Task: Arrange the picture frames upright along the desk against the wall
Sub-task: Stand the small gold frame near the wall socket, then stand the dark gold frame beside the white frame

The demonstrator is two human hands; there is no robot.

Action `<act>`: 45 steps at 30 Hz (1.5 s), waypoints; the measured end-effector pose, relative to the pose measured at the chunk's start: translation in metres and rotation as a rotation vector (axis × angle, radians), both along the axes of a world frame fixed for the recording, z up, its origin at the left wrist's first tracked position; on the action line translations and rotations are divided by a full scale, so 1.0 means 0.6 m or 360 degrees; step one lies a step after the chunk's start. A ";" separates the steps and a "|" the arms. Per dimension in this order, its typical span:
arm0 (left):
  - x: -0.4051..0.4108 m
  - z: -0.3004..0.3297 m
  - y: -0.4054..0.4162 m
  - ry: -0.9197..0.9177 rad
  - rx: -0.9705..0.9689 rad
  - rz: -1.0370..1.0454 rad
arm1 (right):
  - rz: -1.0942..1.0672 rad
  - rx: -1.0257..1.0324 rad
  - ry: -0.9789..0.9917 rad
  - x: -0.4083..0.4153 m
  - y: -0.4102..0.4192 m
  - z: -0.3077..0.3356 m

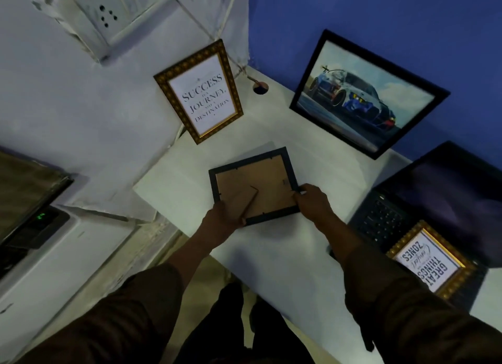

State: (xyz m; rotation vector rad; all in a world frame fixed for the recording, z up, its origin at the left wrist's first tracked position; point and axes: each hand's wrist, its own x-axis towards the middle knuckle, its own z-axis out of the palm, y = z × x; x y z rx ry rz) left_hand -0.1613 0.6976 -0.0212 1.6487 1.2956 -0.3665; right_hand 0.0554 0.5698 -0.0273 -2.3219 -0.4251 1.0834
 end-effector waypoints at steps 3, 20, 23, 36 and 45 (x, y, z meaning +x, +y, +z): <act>0.001 -0.004 0.008 0.0076 0.0083 -0.0284 | -0.0092 0.0111 0.0040 -0.002 0.007 0.027; 0.083 0.073 0.022 -0.0967 0.0987 -0.0755 | -0.1156 0.0719 0.0376 0.003 -0.029 0.212; 0.095 0.086 0.010 -0.1074 0.0584 -0.0628 | -0.1291 0.0752 0.0413 -0.001 -0.091 0.199; 0.126 0.137 -0.274 -0.1054 -0.1005 -0.0445 | -0.1507 0.0732 0.0189 -0.097 -0.441 0.173; 0.144 0.168 -0.531 -0.0943 -0.0612 -0.0783 | -0.1735 0.1018 -0.0142 -0.164 -0.684 0.223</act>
